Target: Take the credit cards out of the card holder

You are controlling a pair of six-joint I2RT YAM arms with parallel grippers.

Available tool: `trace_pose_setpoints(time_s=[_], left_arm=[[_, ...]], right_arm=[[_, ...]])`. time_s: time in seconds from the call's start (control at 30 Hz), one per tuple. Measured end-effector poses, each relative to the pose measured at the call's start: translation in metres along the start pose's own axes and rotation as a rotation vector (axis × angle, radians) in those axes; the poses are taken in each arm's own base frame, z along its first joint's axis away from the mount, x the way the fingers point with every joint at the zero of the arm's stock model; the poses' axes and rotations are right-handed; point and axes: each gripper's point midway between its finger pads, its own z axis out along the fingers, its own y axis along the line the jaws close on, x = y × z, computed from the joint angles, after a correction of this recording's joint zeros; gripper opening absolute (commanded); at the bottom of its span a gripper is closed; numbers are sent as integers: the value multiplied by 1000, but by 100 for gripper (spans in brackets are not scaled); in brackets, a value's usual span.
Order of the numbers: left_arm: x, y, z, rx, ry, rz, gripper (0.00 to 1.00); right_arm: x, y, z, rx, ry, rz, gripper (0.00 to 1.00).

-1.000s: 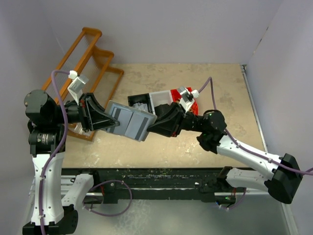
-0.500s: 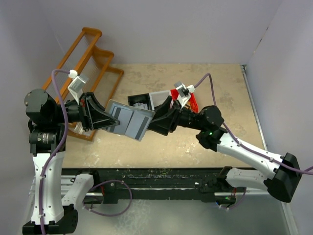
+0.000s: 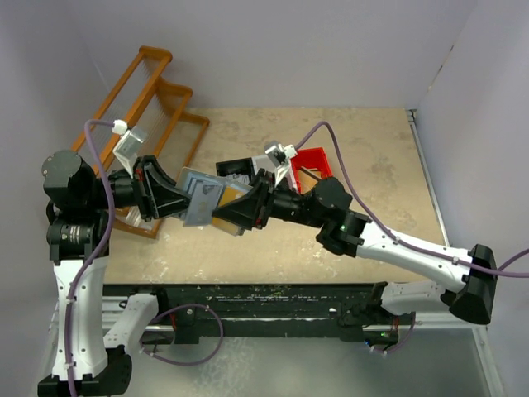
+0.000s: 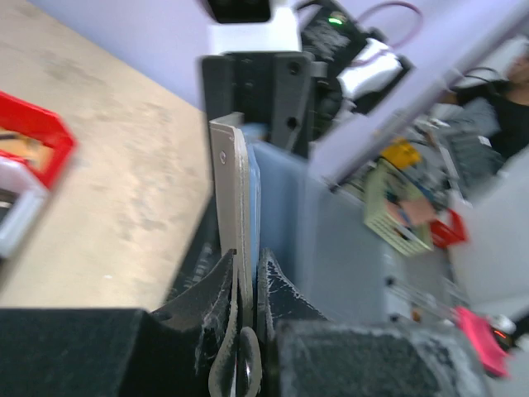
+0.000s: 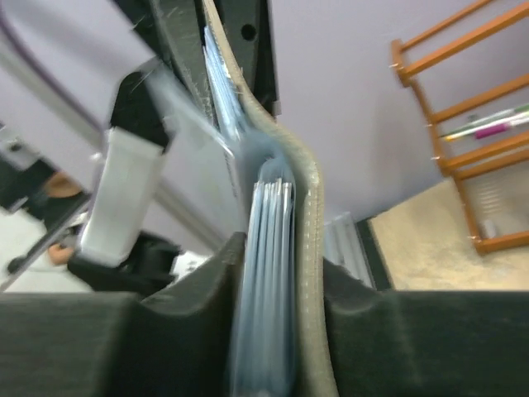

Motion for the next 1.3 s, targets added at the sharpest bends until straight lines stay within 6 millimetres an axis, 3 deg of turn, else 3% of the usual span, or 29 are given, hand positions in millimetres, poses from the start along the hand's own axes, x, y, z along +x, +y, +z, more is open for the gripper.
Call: trace_pose_setpoints(time_s=[0.1,0.23,0.43,0.6,0.8,0.93,1.17,1.3], left_arm=[[-3,12,-1,-70,-29,87,39],[1,28,-3,-156,-34,177,61],[10,40,-6,-214,-16,216,67],[4,44,-11,-288,-34,286,76],[13,29,-11,-255,-43,350,74],[21,35,-10,-230,-26,316,72],[29,56,-12,-292,-13,280,54],[30,57,-13,-298,-12,276,45]], right_arm=[[-5,-7,8,143,-10,-4,3],[-8,-21,24,336,-1,-27,0],[3,-48,35,582,40,-91,0],[18,-72,10,753,103,-150,0],[22,-86,-9,854,140,-185,0],[9,-77,-6,877,131,-198,0],[10,-62,3,827,121,-194,0],[14,-54,-4,770,120,-190,0]])
